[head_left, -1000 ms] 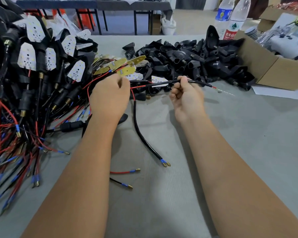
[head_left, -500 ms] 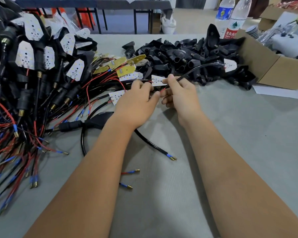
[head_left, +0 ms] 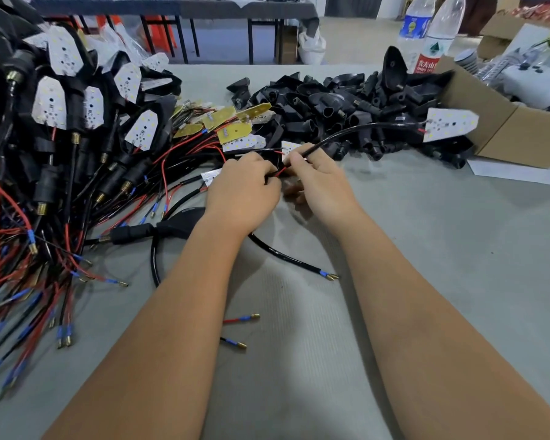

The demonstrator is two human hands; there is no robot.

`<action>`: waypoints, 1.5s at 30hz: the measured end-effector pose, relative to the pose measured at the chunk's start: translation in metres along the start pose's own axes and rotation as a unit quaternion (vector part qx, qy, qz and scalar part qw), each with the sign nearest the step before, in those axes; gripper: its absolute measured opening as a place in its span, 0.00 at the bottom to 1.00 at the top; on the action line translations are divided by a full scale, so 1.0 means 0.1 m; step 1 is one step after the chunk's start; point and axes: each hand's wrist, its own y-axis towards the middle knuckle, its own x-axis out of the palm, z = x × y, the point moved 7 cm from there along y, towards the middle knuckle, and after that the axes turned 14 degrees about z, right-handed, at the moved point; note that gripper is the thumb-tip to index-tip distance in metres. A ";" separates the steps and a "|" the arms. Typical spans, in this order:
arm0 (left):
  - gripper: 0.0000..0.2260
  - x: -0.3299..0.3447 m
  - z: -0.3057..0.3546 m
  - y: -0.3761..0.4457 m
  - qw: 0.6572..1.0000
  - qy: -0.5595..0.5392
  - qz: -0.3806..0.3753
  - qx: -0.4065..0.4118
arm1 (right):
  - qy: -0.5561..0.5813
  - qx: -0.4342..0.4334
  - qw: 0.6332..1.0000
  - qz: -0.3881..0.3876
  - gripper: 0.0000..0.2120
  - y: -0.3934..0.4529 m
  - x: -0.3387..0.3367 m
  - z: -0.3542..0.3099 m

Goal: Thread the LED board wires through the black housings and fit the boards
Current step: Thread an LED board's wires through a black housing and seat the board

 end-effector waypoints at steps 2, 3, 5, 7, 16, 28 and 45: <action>0.15 -0.01 0.00 0.00 1.000 -0.023 0.014 -0.008 | -0.019 -0.018 0.999 0.027 0.11 0.00 -0.03 -0.01; 0.17 -0.01 -0.01 0.01 0.999 -0.032 0.022 -0.015 | -0.026 -0.020 0.998 0.044 0.12 0.00 -0.06 -0.01; 0.19 -0.01 -0.02 0.01 0.999 -0.034 0.033 -0.024 | -0.037 -0.021 0.996 0.075 0.11 0.01 -0.12 0.01; 0.18 -0.01 -0.01 0.01 0.999 -0.014 0.030 -0.018 | -0.023 -0.017 0.994 0.101 0.11 0.02 -0.18 0.02; 0.36 0.01 0.09 -0.06 0.999 -0.033 0.029 0.010 | 0.180 0.117 0.963 0.165 0.05 0.01 -0.38 0.07; 0.23 0.12 0.07 -0.10 0.999 -0.001 -0.036 -0.004 | 0.173 0.100 0.953 0.227 0.10 0.03 -0.49 0.06; 0.08 -0.03 0.09 -0.08 0.979 -0.186 -0.025 -0.074 | 0.251 0.107 0.918 0.289 0.14 0.05 -0.58 0.12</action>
